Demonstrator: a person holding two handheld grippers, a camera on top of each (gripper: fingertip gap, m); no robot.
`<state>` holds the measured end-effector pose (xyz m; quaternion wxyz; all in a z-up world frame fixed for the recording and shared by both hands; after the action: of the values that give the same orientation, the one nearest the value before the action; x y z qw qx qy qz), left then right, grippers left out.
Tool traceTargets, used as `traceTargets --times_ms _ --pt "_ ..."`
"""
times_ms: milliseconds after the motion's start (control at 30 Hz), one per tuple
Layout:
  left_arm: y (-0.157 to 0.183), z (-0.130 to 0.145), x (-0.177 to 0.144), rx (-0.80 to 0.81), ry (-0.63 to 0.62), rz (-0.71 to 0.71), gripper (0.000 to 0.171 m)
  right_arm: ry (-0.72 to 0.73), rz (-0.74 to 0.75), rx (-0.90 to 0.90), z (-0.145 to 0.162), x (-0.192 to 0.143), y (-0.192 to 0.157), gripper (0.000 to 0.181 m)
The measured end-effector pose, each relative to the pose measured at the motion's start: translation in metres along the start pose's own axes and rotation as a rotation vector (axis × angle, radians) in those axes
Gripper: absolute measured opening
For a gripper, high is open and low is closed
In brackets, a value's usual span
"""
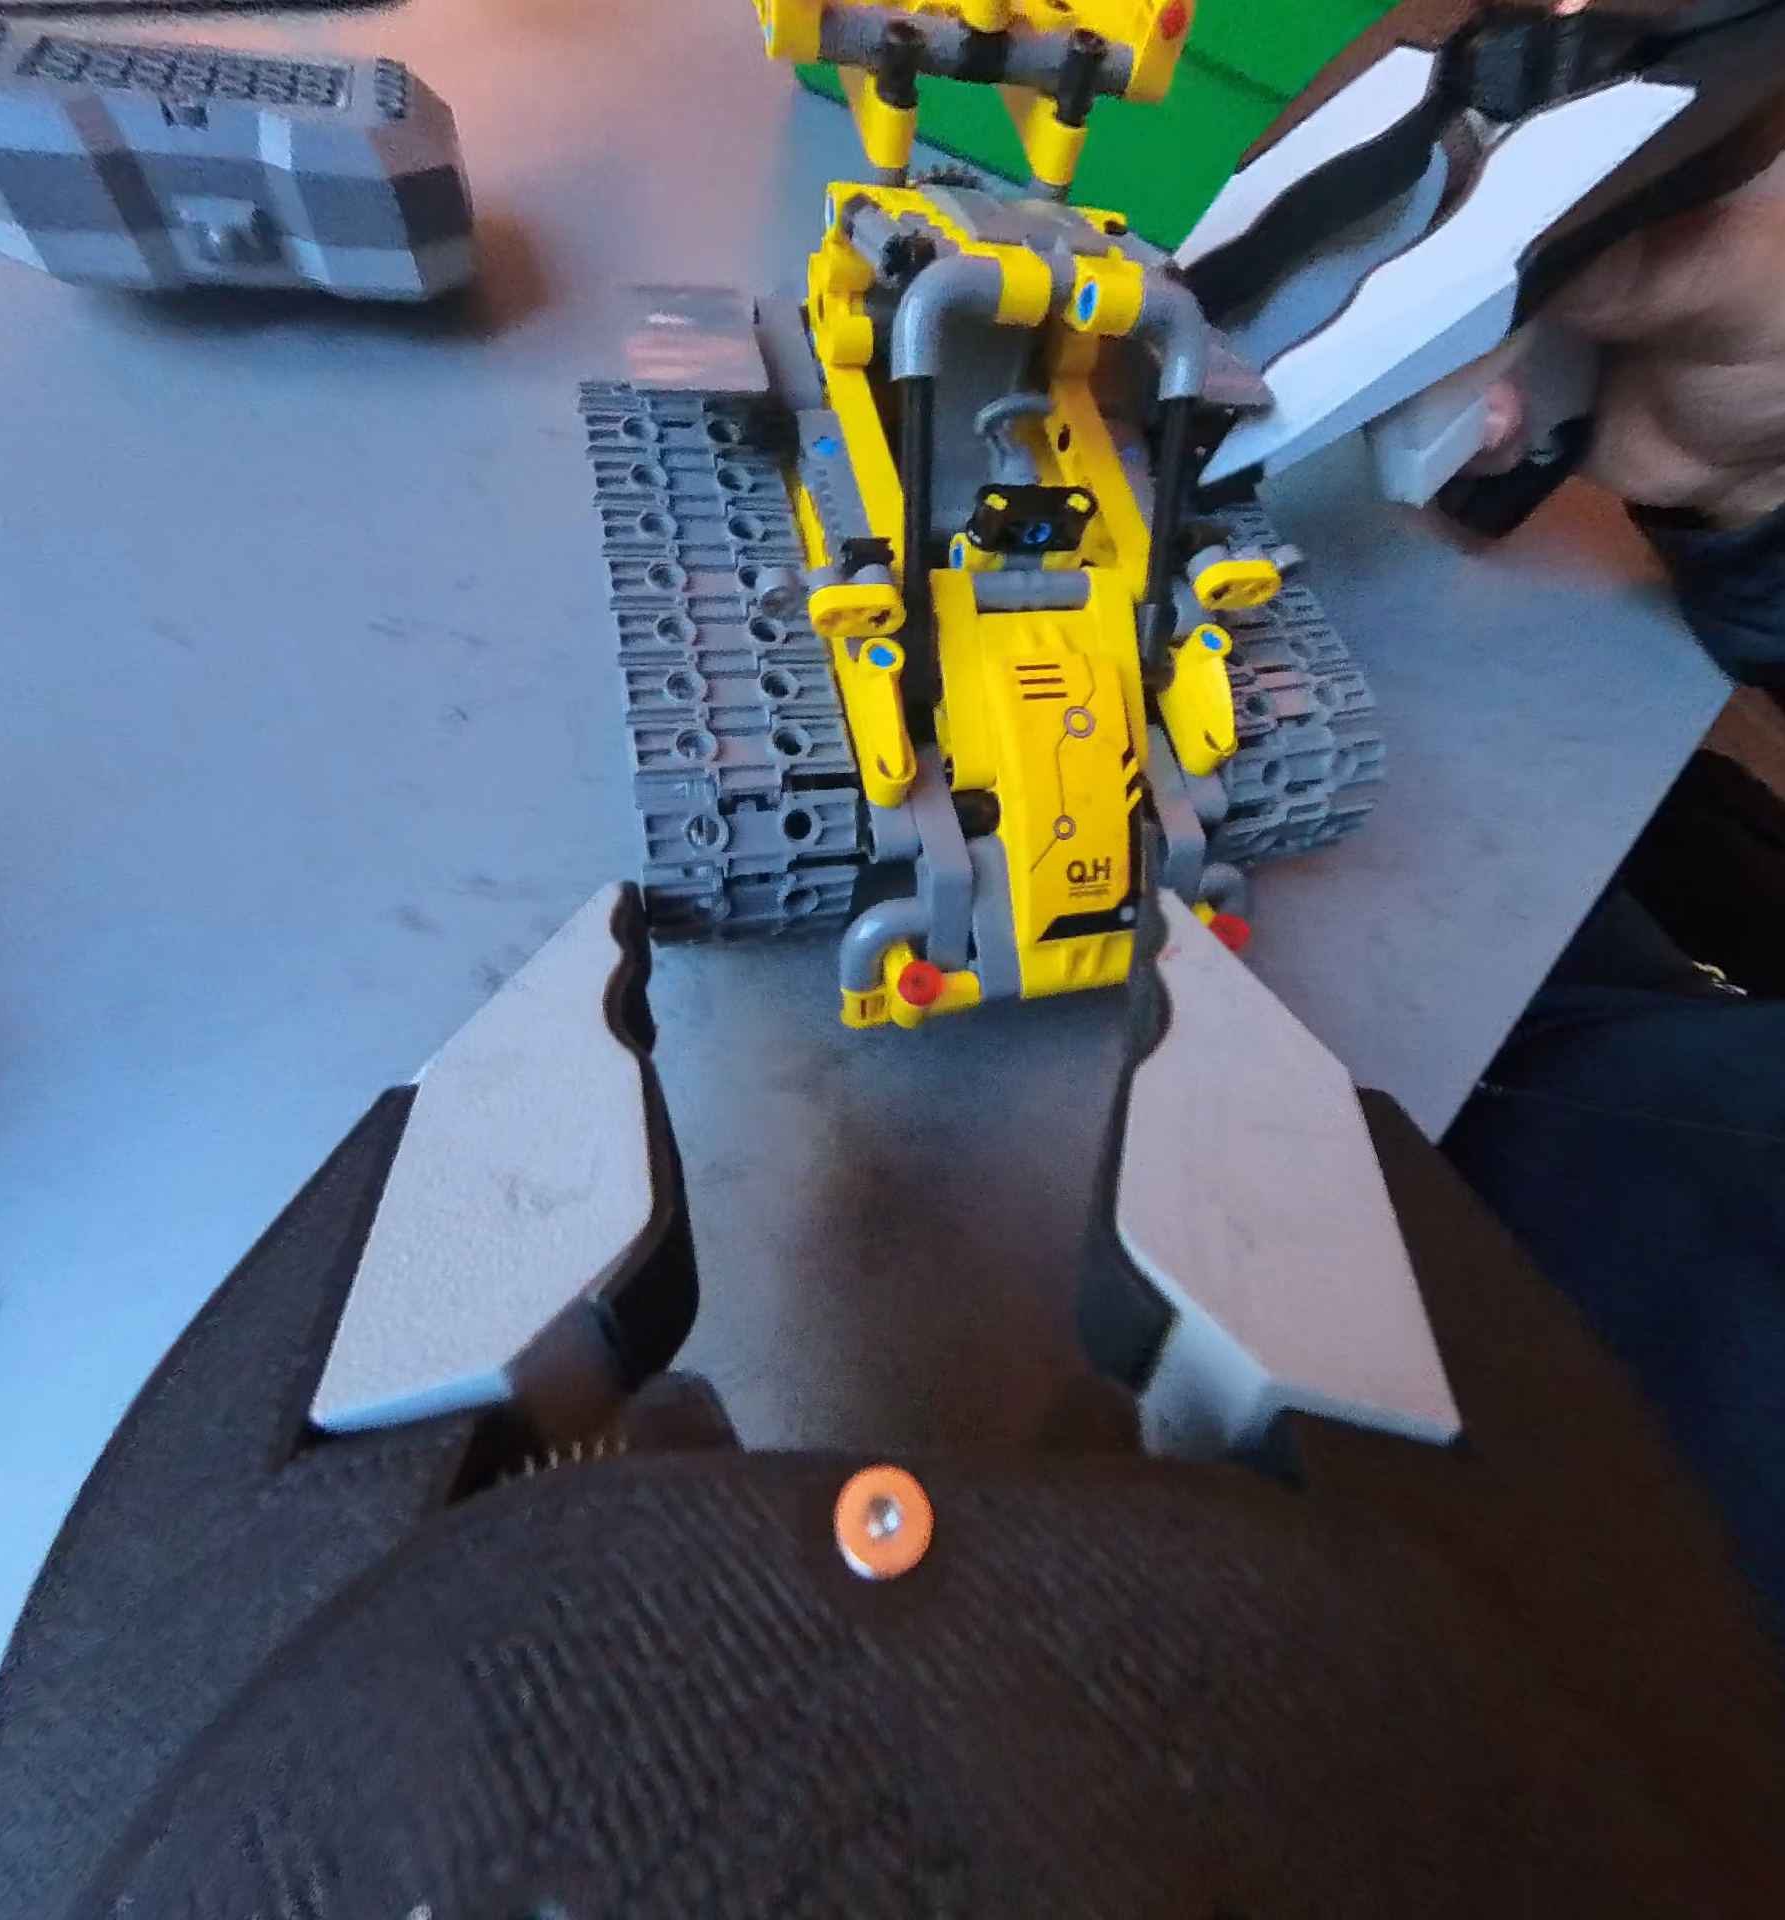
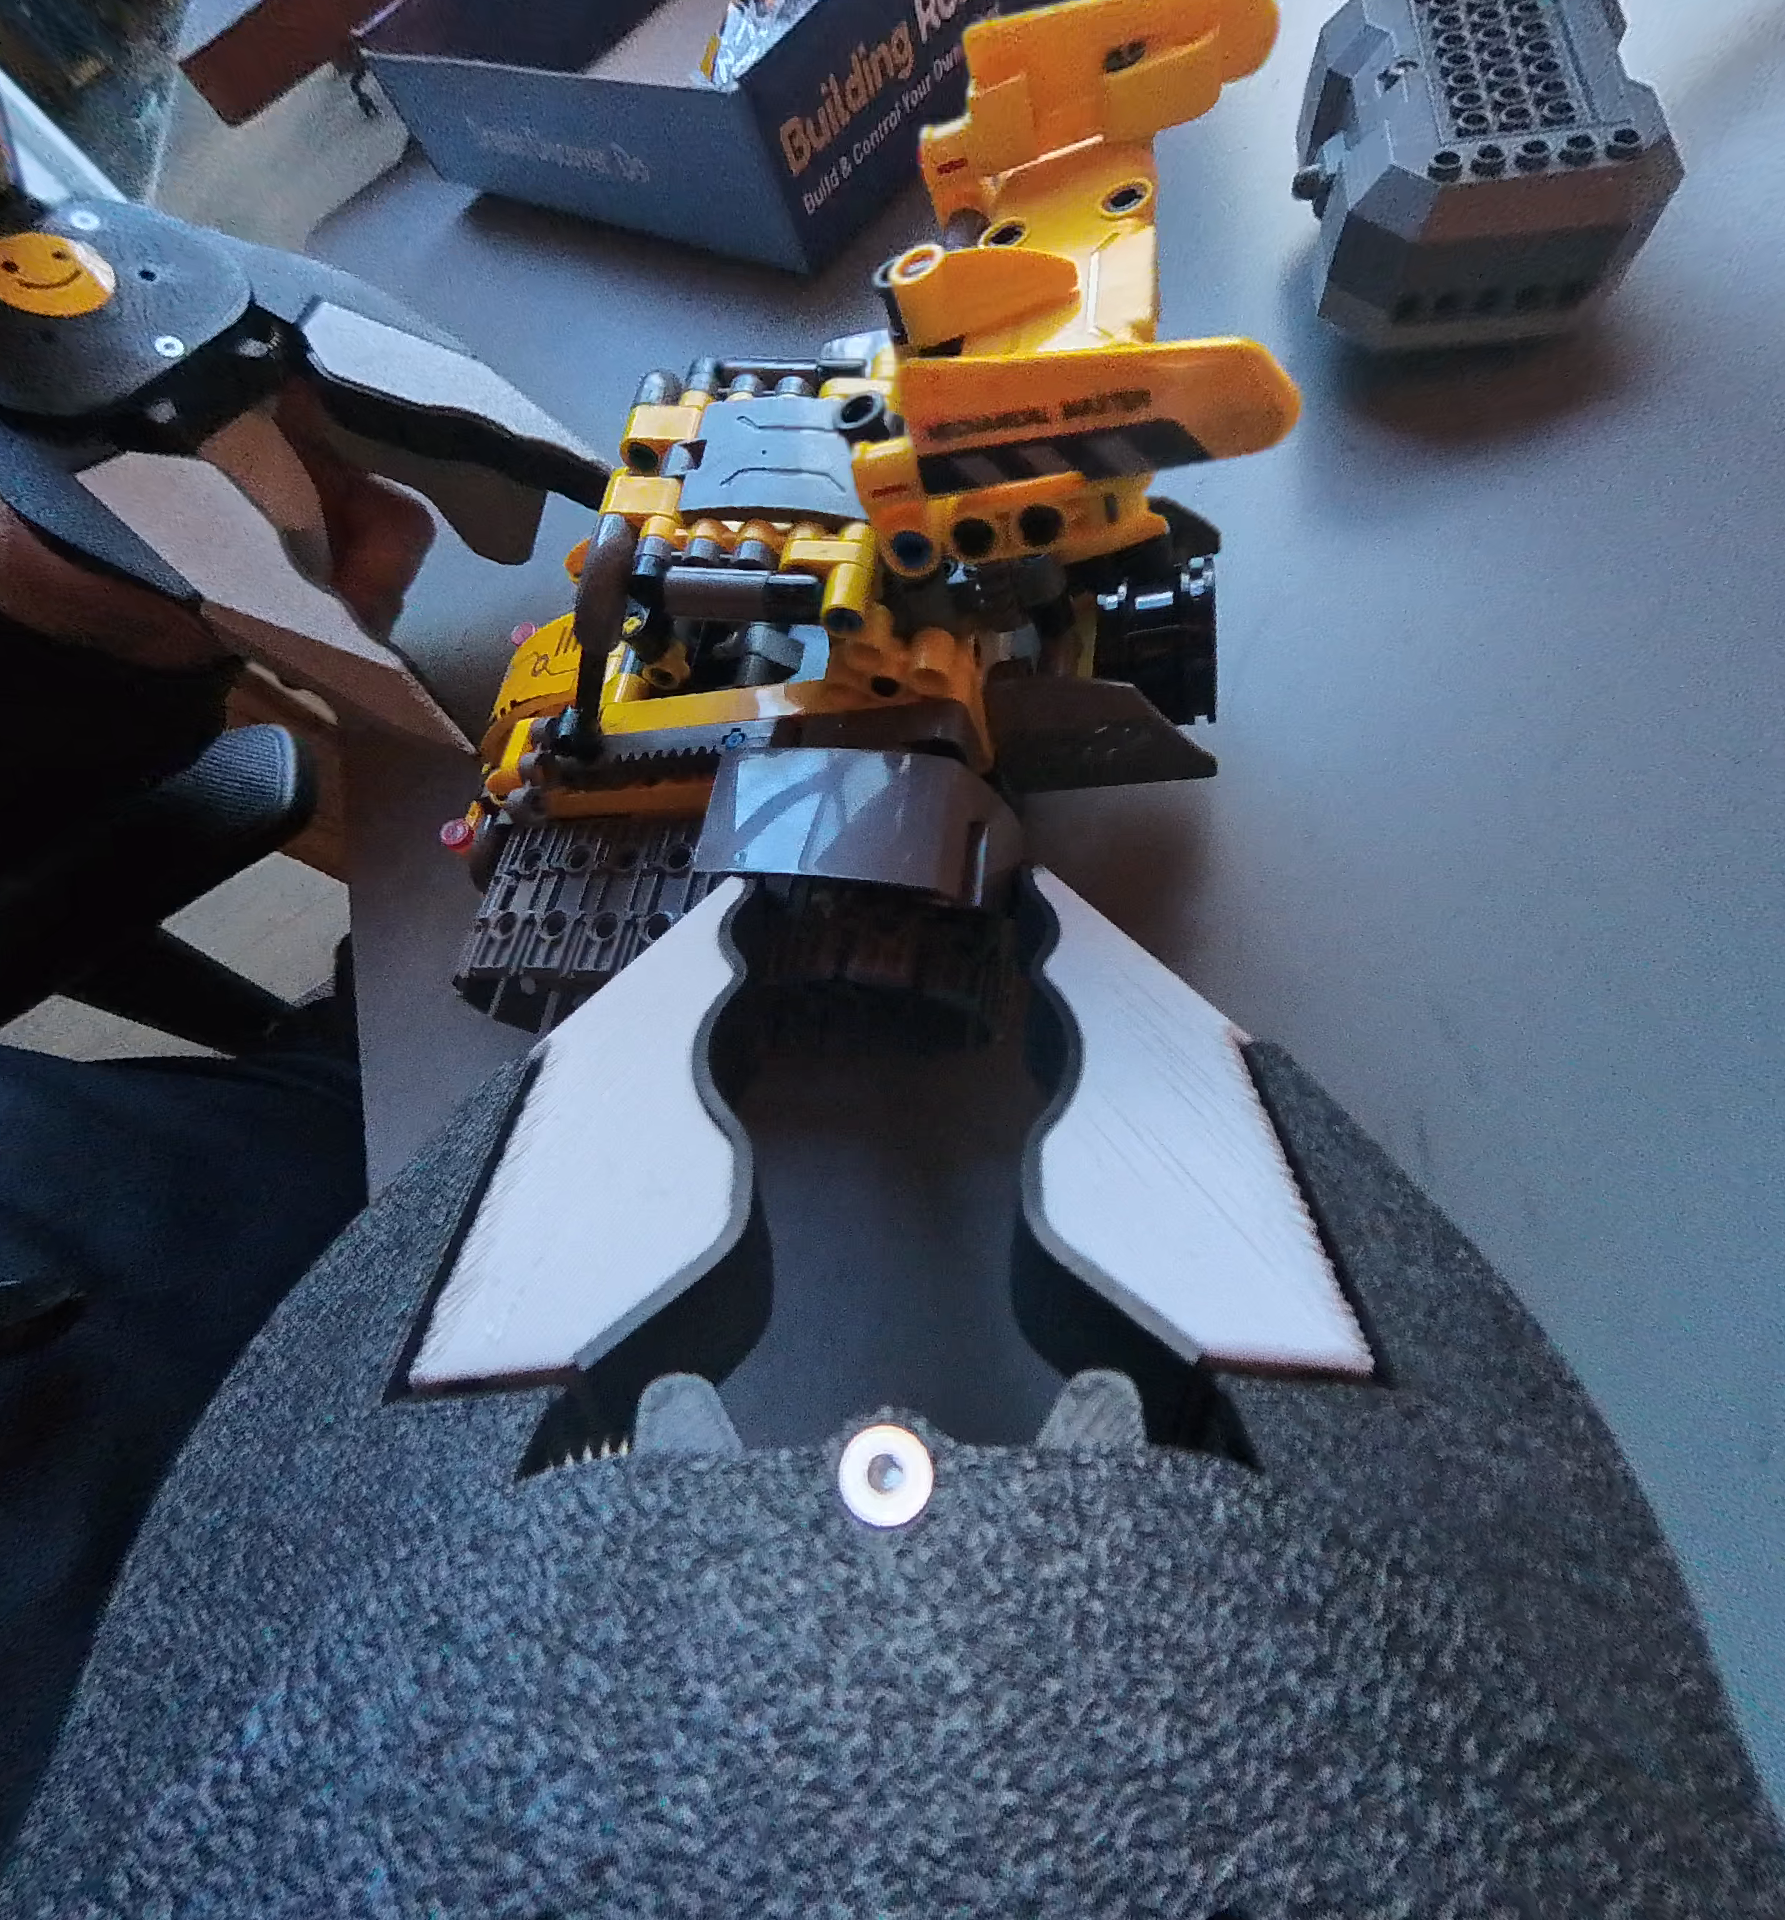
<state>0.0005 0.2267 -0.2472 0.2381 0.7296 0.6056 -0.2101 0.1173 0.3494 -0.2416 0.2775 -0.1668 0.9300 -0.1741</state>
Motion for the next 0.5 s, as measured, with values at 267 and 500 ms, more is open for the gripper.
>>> traceTargets --times_ms 267,500 --pt "-0.025 0.002 -0.001 -0.075 -0.01 -0.024 0.099 -0.025 0.014 -0.122 0.013 -0.006 -0.019 0.053" --pt "-0.061 0.014 -0.017 0.051 -0.061 -0.418 0.051 -0.141 0.0 -0.209 0.038 -0.001 -0.039 0.022"
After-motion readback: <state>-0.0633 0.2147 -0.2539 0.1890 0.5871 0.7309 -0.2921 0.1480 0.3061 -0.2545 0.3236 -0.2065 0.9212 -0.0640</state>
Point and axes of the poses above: each gripper's, where its closed fingertips meet, x out along the fingers, z out of its underside, y = z × x across the jaws, the point moved 3 cm from there along -x, back along the fingers, and after that the axes turned 9 degrees about -z, right-handed, at the moved point
